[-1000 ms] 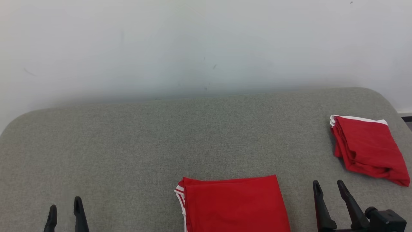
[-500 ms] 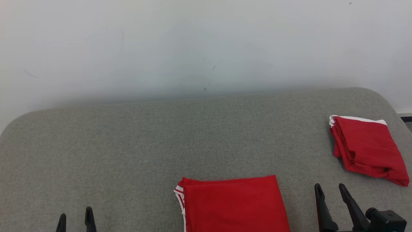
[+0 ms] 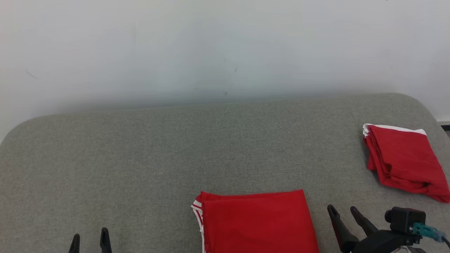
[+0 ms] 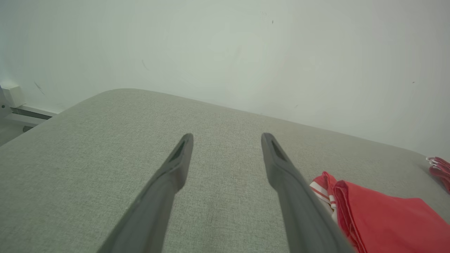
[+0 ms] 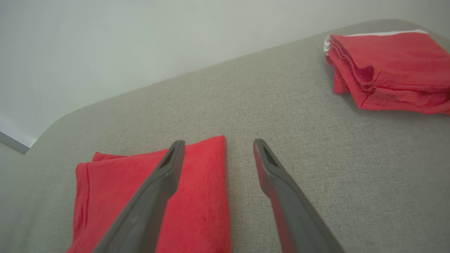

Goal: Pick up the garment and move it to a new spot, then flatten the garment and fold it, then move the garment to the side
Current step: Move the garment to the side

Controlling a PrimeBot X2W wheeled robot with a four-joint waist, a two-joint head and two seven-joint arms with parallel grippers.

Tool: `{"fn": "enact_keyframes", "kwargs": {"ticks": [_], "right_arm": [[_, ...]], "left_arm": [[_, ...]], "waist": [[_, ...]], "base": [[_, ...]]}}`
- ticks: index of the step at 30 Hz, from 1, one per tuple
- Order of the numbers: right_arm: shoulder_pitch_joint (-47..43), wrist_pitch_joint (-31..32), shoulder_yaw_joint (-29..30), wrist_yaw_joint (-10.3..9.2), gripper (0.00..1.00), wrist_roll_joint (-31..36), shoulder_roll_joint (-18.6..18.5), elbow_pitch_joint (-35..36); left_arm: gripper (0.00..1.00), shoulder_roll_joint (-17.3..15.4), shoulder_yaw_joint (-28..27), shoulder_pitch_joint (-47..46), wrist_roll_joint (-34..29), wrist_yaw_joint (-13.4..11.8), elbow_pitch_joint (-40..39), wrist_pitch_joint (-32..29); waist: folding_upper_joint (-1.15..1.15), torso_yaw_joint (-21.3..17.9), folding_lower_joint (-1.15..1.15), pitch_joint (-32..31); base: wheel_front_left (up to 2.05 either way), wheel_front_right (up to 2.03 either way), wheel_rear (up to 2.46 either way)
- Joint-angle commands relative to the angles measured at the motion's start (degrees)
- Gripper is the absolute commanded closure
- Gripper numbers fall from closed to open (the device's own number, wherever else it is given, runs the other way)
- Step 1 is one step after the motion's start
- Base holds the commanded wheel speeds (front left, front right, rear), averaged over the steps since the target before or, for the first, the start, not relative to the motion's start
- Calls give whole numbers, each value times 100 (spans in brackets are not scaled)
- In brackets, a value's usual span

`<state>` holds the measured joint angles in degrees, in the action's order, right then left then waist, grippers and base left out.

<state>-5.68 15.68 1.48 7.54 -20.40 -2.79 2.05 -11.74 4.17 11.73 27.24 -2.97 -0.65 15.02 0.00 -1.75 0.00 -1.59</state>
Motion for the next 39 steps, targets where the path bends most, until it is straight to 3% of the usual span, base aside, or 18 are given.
{"fn": "enact_keyframes", "kwargs": {"ticks": [1,6,15,31,32,33,35,39], "right_arm": [[114,398,59,-14,0,-206,-6,8],[490,1675,360,-14,0,37,-3,-198],[1143,2946,456,-14,0,428,-4,-888],[1513,3293,131,-14,0,429,4,-2093],[1582,3281,76,-14,5,473,11,-2220],[1612,3230,61,-14,50,519,12,-2258],[1703,3143,18,-14,100,590,14,-2314],[1929,2929,-53,-14,100,812,-5,-2309]], "left_arm": [[0,-30,30,-31,-71,13,-6,-1],[0,-21,127,-116,-117,39,-51,-13],[0,-30,266,-291,-183,103,7,-15],[0,-15,411,-446,-163,130,136,-23],[0,-7,429,-453,-157,131,144,-22],[0,-6,440,-455,-155,131,150,-21],[0,-1,449,-452,-147,127,162,-20],[0,10,381,-423,-125,65,142,-10]], "waist": [[0,34,0,30],[0,182,0,153],[0,515,0,442],[0,803,0,459],[0,821,0,457],[0,828,0,451],[0,834,0,440],[0,797,0,418]], "base": [[0,0,0],[0,0,0],[0,0,0],[0,0,0],[0,0,0],[0,0,0],[0,0,0],[0,0,0]]}}
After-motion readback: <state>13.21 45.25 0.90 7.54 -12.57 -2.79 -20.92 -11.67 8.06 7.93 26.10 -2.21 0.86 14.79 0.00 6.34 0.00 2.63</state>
